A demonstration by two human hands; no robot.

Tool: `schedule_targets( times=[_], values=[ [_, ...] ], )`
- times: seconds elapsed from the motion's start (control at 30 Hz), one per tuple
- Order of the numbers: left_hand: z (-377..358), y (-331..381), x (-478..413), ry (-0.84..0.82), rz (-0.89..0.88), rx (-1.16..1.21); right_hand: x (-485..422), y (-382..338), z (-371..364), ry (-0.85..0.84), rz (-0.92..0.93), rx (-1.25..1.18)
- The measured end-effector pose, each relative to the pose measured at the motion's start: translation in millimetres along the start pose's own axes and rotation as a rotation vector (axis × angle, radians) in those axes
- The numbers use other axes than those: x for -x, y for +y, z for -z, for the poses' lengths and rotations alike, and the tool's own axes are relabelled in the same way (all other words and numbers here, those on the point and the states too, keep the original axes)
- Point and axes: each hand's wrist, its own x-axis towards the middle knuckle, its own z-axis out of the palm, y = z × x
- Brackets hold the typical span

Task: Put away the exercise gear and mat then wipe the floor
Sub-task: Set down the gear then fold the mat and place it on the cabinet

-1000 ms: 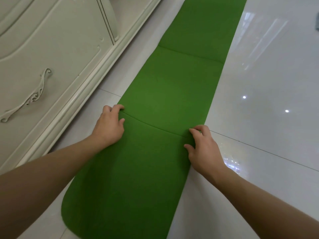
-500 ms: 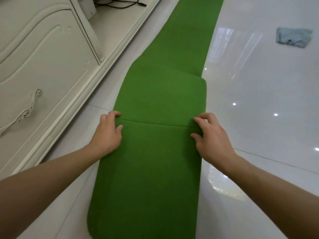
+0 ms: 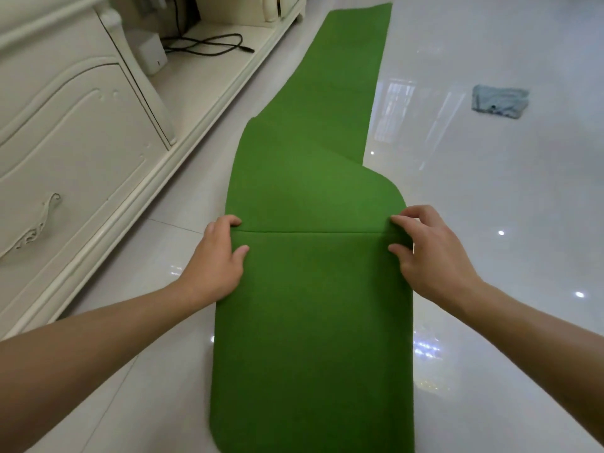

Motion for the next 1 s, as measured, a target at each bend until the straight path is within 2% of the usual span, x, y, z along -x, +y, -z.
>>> schedule_targets(
  times=[0.4, 0.57, 0.83, 1.0],
  values=[
    [-3.6, 48.5, 12.4, 0.002, -0.153, 0.072, 6.7, 38.9, 65.5, -0.051, -0.001, 0.116],
    [1.1, 61.3, 13.8, 0.013, -0.162, 0.070, 5.3, 40.3, 87.6, -0.071, 0.005, 0.119],
    [4.1, 71.0, 11.0, 0.068, -0.207, 0.050, 11.7, 54.4, 80.8, 0.061, -0.035, 0.023],
    [1.9, 67.9, 5.9, 0.104, -0.247, -0.012, 8.9, 58.7, 75.4, 0.079, -0.027, 0.002]
  ],
)
